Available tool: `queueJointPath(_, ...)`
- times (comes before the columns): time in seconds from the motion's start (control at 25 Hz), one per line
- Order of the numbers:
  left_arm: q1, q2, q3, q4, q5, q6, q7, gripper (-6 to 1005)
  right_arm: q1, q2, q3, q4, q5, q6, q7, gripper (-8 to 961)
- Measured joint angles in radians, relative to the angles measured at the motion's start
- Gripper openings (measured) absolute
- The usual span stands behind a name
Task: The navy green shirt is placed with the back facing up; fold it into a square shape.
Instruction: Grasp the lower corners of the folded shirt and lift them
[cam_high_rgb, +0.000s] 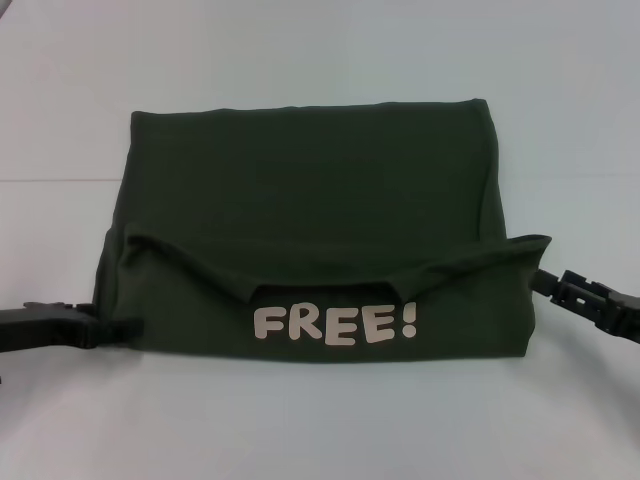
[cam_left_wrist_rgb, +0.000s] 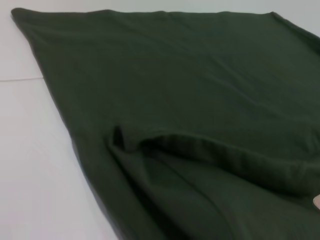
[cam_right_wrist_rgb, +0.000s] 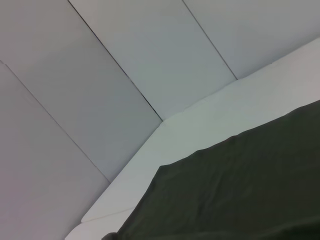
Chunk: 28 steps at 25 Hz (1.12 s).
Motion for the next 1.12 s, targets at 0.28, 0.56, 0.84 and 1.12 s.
queueJointPath(0.28, -0.013, 0.0, 0.033, -0.046, 0.001, -0.059, 0.004, 868, 0.007, 0.006, -0.004, 0.0, 0.0, 0.009, 0.0, 947)
queueJointPath(0.56, -0.016, 0.001, 0.052, -0.049, -0.002, -0.056, 0.005, 854, 0.013, 0.009, -0.004, 0.0, 0.0, 0.023, 0.0, 946)
queueJointPath(0.84, -0.015, 0.0, 0.045, -0.045, -0.003, -0.059, 0.003, 818, 0.018, 0.014, -0.004, 0.0, 0.0, 0.029, 0.0, 946)
queueJointPath(1.12, -0.015, 0.001, 0.047, -0.041, -0.002, -0.072, 0.004, 623, 0.019, 0.017, -0.004, 0.0, 0.0, 0.035, 0.0, 945)
